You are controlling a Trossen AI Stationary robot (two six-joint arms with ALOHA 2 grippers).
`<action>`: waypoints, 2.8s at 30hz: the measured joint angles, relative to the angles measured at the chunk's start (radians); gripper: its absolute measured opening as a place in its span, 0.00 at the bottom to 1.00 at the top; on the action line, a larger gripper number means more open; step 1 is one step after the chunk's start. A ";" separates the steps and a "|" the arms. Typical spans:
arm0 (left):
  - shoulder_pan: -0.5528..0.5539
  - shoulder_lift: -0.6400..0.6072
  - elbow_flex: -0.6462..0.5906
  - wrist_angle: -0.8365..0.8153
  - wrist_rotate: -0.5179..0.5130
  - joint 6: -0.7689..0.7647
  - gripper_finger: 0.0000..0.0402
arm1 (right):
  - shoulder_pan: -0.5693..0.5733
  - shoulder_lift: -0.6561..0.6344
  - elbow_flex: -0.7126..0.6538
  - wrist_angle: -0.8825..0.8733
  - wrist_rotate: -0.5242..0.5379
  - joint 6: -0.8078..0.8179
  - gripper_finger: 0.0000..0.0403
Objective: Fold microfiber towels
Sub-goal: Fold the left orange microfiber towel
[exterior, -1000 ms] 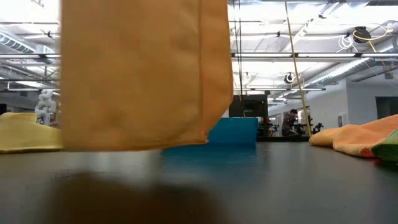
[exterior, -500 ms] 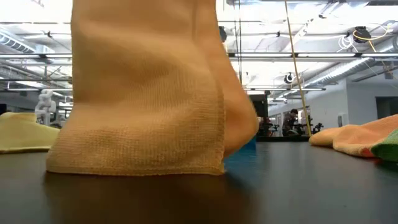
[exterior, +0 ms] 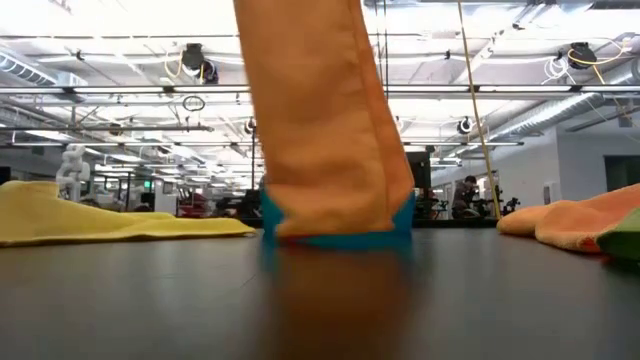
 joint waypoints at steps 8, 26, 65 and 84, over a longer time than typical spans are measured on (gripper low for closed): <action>-0.068 0.067 0.001 -0.016 0.021 0.005 0.01 | 0.081 0.020 -0.024 -0.048 -0.058 -0.079 0.00; -0.317 0.613 0.000 0.234 0.340 -0.193 0.01 | 0.430 0.351 -0.516 0.748 -0.039 0.163 0.00; 0.131 0.314 -0.406 0.374 0.406 0.140 0.01 | 0.277 0.380 -0.478 0.438 0.378 0.380 0.00; 0.360 0.195 -0.597 0.622 0.573 0.236 0.02 | 0.122 0.448 -0.497 0.452 0.271 0.423 0.00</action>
